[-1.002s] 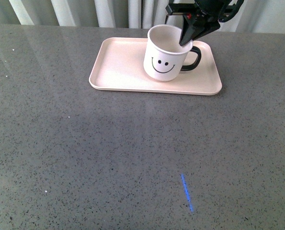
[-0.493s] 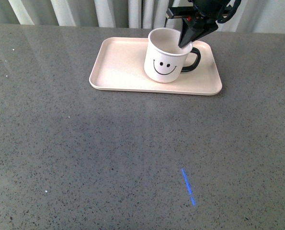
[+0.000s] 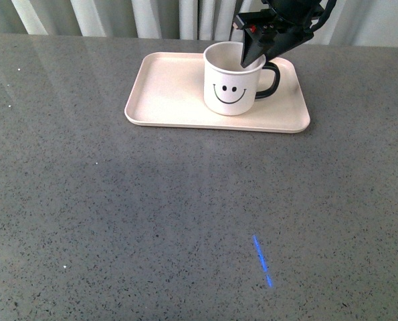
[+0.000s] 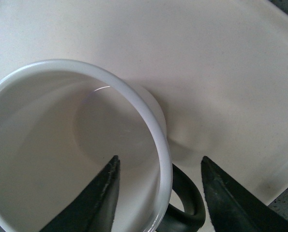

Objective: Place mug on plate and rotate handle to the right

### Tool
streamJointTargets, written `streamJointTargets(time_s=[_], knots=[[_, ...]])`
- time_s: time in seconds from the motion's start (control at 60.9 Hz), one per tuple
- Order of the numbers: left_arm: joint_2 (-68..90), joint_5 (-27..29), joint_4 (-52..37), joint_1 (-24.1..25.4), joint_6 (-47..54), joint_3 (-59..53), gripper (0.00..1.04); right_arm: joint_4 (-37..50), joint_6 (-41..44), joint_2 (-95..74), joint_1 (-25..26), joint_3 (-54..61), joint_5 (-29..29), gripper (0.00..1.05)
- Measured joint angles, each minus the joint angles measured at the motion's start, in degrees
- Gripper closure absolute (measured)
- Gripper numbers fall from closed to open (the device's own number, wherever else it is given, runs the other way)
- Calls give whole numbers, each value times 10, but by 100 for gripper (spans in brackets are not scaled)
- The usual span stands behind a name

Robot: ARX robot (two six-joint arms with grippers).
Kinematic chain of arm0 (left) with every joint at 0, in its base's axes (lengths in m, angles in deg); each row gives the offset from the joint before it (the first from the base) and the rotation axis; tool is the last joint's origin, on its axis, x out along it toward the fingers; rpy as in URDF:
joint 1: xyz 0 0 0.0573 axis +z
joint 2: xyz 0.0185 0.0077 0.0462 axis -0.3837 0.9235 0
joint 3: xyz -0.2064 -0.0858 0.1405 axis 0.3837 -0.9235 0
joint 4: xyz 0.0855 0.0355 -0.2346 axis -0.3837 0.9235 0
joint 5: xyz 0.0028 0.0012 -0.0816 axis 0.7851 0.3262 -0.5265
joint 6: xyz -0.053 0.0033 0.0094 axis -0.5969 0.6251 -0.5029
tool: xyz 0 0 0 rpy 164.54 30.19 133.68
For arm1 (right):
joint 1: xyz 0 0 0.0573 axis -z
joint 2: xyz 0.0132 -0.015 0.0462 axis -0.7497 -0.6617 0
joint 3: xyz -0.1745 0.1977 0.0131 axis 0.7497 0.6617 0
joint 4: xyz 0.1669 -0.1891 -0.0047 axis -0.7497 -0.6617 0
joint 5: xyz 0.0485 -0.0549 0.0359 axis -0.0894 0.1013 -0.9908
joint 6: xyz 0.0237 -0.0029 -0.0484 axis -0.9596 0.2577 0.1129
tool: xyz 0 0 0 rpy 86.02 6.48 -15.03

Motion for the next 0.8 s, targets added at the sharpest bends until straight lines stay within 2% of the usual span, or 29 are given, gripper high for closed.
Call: streamJointTargets(time_s=[0.082, 0.099, 0.115, 0.131, 0.164, 0.197, 0.312, 0.394, 0.427, 0.493, 0.542, 0.575, 0.624, 0.657, 0.69, 0.755, 0.788, 0.805], knots=[[0, 0, 0, 0, 0, 0, 9, 9, 4, 0, 0, 0, 2, 39], [0, 0, 0, 0, 0, 0, 9, 9, 4, 0, 0, 0, 2, 39], [0, 0, 0, 0, 0, 0, 9, 11, 7, 0, 0, 0, 0, 31], [0, 0, 0, 0, 0, 0, 9, 11, 7, 0, 0, 0, 0, 31], [0, 0, 0, 0, 0, 0, 9, 15, 8, 0, 0, 0, -6, 25], [0, 0, 0, 0, 0, 0, 9, 15, 8, 0, 0, 0, -6, 25], [0, 0, 0, 0, 0, 0, 9, 30, -7, 12, 3, 0, -44, 1], [0, 0, 0, 0, 0, 0, 9, 44, -25, 32, 11, 0, -75, 15], [0, 0, 0, 0, 0, 0, 9, 49, -25, 37, 13, 0, -82, 16], [0, 0, 0, 0, 0, 0, 9, 59, -33, 50, 17, 0, -93, 14], [0, 0, 0, 0, 0, 0, 9, 75, -44, 68, 22, 0, -104, 2], [0, 0, 0, 0, 0, 0, 9, 79, -44, 72, 23, 0, -104, 0], [0, 0, 0, 0, 0, 0, 9, 92, -46, 82, 25, -1, -111, 6], [0, 0, 0, 0, 0, 0, 9, 92, -46, 82, 25, -1, -111, 6], [0, 0, 0, 0, 0, 0, 9, 108, -54, 89, 26, 0, -108, 17], [0, 0, 0, 0, 0, 0, 9, 183, -78, 120, 24, 57, -75, 27], [0, 0, 0, 0, 0, 0, 9, 238, -94, 144, 22, 105, -47, 32], [0, 0, 0, 0, 0, 0, 9, 293, -108, 168, 22, 152, -22, 36]])
